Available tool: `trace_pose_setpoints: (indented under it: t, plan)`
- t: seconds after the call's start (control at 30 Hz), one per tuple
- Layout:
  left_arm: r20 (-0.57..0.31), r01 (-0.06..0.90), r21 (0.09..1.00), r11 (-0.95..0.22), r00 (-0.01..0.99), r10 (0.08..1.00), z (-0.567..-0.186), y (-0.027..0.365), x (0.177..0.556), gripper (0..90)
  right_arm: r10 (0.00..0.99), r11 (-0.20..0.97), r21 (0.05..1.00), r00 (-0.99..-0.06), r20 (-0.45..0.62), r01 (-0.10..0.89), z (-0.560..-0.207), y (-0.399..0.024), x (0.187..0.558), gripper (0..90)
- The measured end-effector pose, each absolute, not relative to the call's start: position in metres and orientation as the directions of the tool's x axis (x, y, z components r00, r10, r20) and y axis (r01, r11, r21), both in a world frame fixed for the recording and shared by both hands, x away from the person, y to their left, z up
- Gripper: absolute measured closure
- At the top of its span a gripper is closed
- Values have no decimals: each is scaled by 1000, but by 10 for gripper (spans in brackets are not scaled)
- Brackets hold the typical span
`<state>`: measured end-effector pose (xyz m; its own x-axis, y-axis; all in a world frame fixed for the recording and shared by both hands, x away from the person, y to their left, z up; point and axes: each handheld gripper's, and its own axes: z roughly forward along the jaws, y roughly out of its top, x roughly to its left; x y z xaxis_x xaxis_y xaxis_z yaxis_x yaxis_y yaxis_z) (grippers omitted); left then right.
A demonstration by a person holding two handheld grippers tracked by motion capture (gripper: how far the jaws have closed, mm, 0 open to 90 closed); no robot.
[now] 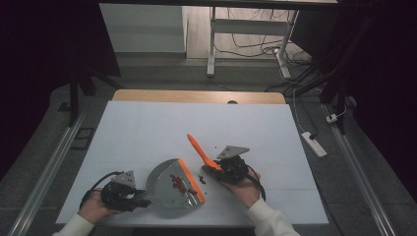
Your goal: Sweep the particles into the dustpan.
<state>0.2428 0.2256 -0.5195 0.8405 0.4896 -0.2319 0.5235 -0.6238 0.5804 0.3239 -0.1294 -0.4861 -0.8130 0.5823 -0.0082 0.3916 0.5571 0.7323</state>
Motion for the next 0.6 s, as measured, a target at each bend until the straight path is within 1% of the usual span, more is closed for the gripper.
trace_pose_setpoints:
  t: [0.13, 0.2, 0.37, 0.4, 0.47, 0.57, 0.6]
  plan:
    - [-233, 528, 578, -622, 838, 494, -520, 223, 243, 621, 577, 551, 738, -817, 0, 389, -488, -123, 321, 698]
    - [-236, 534, 575, -619, 834, 499, -520, 221, 243, 621, 578, 534, 745, -816, 22, 399, -490, -120, 318, 696]
    - [-239, 538, 572, -619, 831, 501, -520, 220, 242, 622, 568, 534, 752, -823, 20, 387, -491, -110, 309, 694]
    - [-239, 538, 572, -619, 831, 501, -520, 220, 242, 621, 565, 531, 753, -825, 28, 389, -491, -108, 309, 695]
    - [-239, 538, 572, -620, 831, 502, -520, 219, 242, 621, 550, 507, 758, -831, 84, 412, -492, -105, 308, 695]
    - [-238, 538, 573, -619, 831, 502, -520, 219, 242, 621, 522, 494, 771, -846, 109, 403, -490, -98, 305, 696]
    - [-238, 538, 573, -618, 831, 502, -520, 219, 242, 621, 505, 484, 775, -853, 131, 406, -489, -96, 304, 697]
